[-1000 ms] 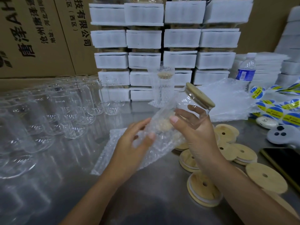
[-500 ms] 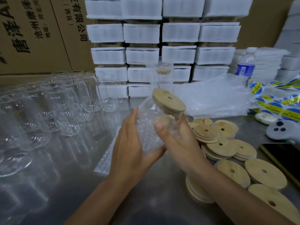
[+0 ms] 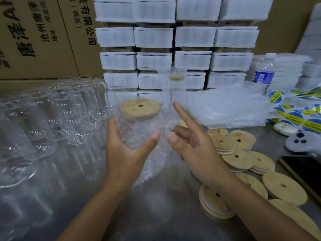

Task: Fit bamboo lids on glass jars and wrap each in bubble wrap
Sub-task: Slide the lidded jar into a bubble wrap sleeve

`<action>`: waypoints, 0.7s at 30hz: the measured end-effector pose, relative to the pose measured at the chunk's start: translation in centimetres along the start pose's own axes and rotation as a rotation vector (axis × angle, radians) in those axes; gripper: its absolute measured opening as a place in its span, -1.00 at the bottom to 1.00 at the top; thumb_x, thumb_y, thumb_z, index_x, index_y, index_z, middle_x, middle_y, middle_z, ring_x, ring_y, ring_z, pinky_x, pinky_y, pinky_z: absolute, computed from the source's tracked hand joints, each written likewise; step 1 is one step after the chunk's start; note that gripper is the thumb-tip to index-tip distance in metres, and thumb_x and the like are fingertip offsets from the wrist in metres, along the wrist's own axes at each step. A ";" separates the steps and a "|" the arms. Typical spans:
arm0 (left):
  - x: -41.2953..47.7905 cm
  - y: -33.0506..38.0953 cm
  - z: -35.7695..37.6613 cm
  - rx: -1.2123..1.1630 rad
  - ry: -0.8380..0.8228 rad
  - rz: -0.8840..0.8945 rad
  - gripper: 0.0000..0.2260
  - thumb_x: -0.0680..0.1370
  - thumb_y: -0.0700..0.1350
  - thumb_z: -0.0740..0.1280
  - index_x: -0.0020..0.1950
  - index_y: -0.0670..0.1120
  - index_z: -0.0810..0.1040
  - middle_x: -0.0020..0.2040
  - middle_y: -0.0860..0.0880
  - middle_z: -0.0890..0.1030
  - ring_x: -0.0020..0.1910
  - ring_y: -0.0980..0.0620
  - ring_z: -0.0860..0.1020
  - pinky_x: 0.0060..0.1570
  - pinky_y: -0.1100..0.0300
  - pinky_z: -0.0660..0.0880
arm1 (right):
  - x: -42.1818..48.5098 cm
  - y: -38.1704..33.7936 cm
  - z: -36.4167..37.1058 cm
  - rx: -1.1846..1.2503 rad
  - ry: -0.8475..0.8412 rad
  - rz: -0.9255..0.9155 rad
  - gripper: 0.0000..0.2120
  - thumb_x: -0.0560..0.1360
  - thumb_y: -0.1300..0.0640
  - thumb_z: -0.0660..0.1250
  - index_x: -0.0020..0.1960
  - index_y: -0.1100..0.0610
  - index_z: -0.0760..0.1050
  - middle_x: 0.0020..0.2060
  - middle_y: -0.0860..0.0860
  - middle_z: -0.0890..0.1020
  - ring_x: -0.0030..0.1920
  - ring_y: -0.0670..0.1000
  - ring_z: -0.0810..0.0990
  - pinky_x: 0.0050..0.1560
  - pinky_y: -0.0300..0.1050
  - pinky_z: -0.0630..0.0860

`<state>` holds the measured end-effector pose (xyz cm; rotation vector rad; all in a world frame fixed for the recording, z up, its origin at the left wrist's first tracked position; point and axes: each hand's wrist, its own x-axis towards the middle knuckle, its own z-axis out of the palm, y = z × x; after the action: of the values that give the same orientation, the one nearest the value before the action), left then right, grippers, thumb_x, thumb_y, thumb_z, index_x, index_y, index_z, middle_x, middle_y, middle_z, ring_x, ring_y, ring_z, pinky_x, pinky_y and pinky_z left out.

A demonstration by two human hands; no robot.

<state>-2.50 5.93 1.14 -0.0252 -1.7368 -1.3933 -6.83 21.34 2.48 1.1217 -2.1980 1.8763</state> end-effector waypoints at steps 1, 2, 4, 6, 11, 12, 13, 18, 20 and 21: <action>0.3 -0.1 -0.3 -0.059 0.010 -0.034 -0.50 0.26 0.17 0.49 0.15 0.13 0.48 0.08 0.06 0.63 0.09 0.13 0.60 0.16 0.06 0.53 | -0.1 0.2 0.0 0.004 -0.005 -0.004 -0.28 0.35 -0.23 0.40 0.38 -0.44 0.09 -0.04 -0.47 0.55 0.10 -0.37 0.53 0.05 -0.49 0.42; 0.6 -0.2 -0.5 -0.117 0.017 -0.070 -0.53 0.27 0.16 0.49 0.13 0.12 0.51 0.07 0.03 0.65 0.08 0.06 0.63 0.15 -0.04 0.53 | -0.2 0.4 0.1 -0.010 -0.012 -0.011 -0.22 0.36 -0.16 0.44 0.40 -0.44 0.04 0.01 -0.44 0.56 0.16 -0.35 0.51 0.09 -0.51 0.39; 1.0 -0.4 -0.7 -0.207 0.031 -0.153 -0.52 0.25 0.20 0.52 0.10 0.10 0.56 0.05 -0.01 0.67 0.06 -0.03 0.65 0.13 -0.19 0.53 | -0.3 0.7 0.2 -0.071 -0.021 -0.038 -0.21 0.39 -0.03 0.47 0.44 -0.33 0.08 0.17 -0.44 0.50 0.26 -0.37 0.41 0.17 -0.54 0.30; 1.1 -0.4 -0.8 -0.286 0.032 -0.225 -0.50 0.18 0.25 0.56 0.04 0.10 0.60 0.00 -0.02 0.69 0.02 -0.09 0.66 0.07 -0.24 0.55 | -0.2 0.9 0.3 -0.137 -0.024 -0.072 -0.29 0.41 0.02 0.49 0.39 -0.30 0.17 0.24 -0.52 0.37 0.30 -0.43 0.30 0.19 -0.56 0.26; 1.0 -0.1 -0.9 -0.346 -0.075 -0.228 -0.56 0.17 0.31 0.55 -0.04 0.17 0.66 -0.05 0.03 0.71 -0.03 -0.02 0.68 -0.12 0.07 0.61 | 0.2 1.3 0.5 -0.092 -0.098 0.056 -0.11 0.27 -0.28 0.45 0.49 -0.16 0.13 0.38 -0.34 0.34 0.39 -0.27 0.29 0.33 -0.25 0.33; 1.0 -0.1 -1.0 -0.352 -0.087 -0.225 -0.55 0.17 0.32 0.54 -0.04 0.16 0.66 -0.05 0.03 0.71 -0.03 -0.02 0.68 -0.13 0.10 0.60 | 0.2 1.3 0.5 -0.070 -0.128 0.062 -0.16 0.30 -0.27 0.46 0.47 -0.10 0.21 0.34 -0.27 0.42 0.36 -0.24 0.37 0.32 -0.17 0.37; 1.0 -0.1 -1.0 -0.362 -0.097 -0.230 -0.52 0.16 0.32 0.55 -0.02 0.15 0.66 -0.04 0.02 0.71 -0.02 -0.02 0.68 -0.13 0.11 0.61 | 0.1 1.3 0.6 -0.042 -0.151 0.059 -0.25 0.33 -0.22 0.47 0.42 -0.06 0.29 0.28 -0.25 0.50 0.30 -0.23 0.44 0.28 -0.16 0.42; 1.1 0.2 -1.3 -0.360 -0.129 -0.209 -0.30 0.15 0.32 0.56 0.19 0.03 0.54 0.07 -0.05 0.68 0.07 -0.11 0.65 -0.03 -0.03 0.59 | -0.1 1.0 1.6 0.129 -0.114 0.015 -0.33 0.31 0.02 0.51 0.36 0.07 0.34 0.21 -0.12 0.58 0.24 -0.13 0.54 0.15 -0.23 0.51; 1.3 0.3 -1.4 -0.373 -0.142 -0.200 -0.24 0.14 0.32 0.56 0.22 -0.01 0.50 0.10 -0.08 0.66 0.10 -0.15 0.63 0.03 -0.16 0.56 | -0.2 0.9 1.9 0.184 -0.066 0.002 -0.28 0.26 0.01 0.54 0.34 0.03 0.31 0.20 -0.12 0.57 0.23 -0.11 0.55 0.16 -0.17 0.52; 1.3 0.3 -1.5 -0.382 -0.153 -0.208 -0.21 0.12 0.33 0.56 0.23 -0.01 0.50 0.11 -0.10 0.66 0.10 -0.17 0.63 0.05 -0.20 0.55 | -0.3 0.9 2.1 0.207 -0.047 -0.003 -0.26 0.24 0.00 0.55 0.33 0.01 0.30 0.19 -0.12 0.57 0.22 -0.11 0.55 0.15 -0.15 0.53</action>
<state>-2.23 4.26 2.16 -0.1690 -1.6041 -1.9050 -6.24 19.70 0.97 1.2096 -2.0614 2.1378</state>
